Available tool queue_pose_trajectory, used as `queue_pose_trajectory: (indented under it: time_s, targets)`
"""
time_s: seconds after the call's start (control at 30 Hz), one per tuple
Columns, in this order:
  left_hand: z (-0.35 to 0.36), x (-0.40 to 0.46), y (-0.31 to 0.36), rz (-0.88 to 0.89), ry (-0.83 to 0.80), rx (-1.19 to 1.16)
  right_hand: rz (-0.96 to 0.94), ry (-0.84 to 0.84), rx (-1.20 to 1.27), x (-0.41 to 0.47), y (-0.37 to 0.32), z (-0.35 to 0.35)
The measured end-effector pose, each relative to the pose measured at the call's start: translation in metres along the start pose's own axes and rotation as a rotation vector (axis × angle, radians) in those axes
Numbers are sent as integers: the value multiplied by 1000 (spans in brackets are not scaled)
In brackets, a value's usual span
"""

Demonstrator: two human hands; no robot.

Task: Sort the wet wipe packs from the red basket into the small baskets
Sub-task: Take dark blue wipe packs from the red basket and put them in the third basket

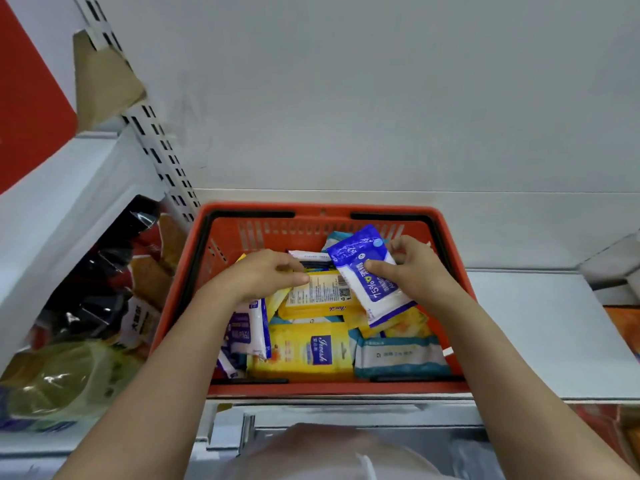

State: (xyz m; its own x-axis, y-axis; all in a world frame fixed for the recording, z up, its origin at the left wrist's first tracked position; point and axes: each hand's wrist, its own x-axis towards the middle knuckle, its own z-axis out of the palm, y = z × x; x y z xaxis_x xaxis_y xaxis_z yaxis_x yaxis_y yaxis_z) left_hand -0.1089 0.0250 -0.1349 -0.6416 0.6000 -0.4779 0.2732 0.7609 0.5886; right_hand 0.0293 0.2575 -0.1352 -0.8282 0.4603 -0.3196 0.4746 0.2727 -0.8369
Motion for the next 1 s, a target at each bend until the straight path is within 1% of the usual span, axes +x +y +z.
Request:
queue_pose_trajectory:
  time_s: [0.1, 0.17, 0.33, 0.43, 0.53, 0.6, 0.63, 0.7, 0.77, 0.87, 0.93, 1.0]
  targets:
    - [-4, -12, -12, -45, 69, 21, -9, -59, 11, 5, -6, 16]
    - [-7, -21, -24, -95, 77, 40, -8, -96, 22, 7, -8, 24]
    - [-6, -38, -45, -210, -129, -26, -17, -143, 16, 9, -14, 36]
    - [-10, -37, -45, -223, -159, 18, -9, -172, 43, 7, -17, 42]
    - [-11, -36, -43, -186, -109, 120, 9, -194, 92, 4, -19, 42]
    - [-9, -37, -37, -95, -3, 101, 21, -196, 152, 2, -18, 39]
    - [-8, -36, -33, -34, 61, 32, 24, -191, 193, 0, -19, 37]
    - [-8, -34, -21, 37, 186, -251, 14, -165, 298, -5, -19, 32]
    - [-8, -28, -9, 47, 300, -496, -10, -123, 388, -12, -19, 27]
    - [-3, -18, 5, 62, 481, -660, -28, -39, 481, -27, -20, 19]
    - [2, -13, 14, 86, 505, -840, -34, 30, 534, -39, -21, 15]
    - [7, -9, 24, 120, 500, -883, -41, 115, 556, -51, -22, 11]
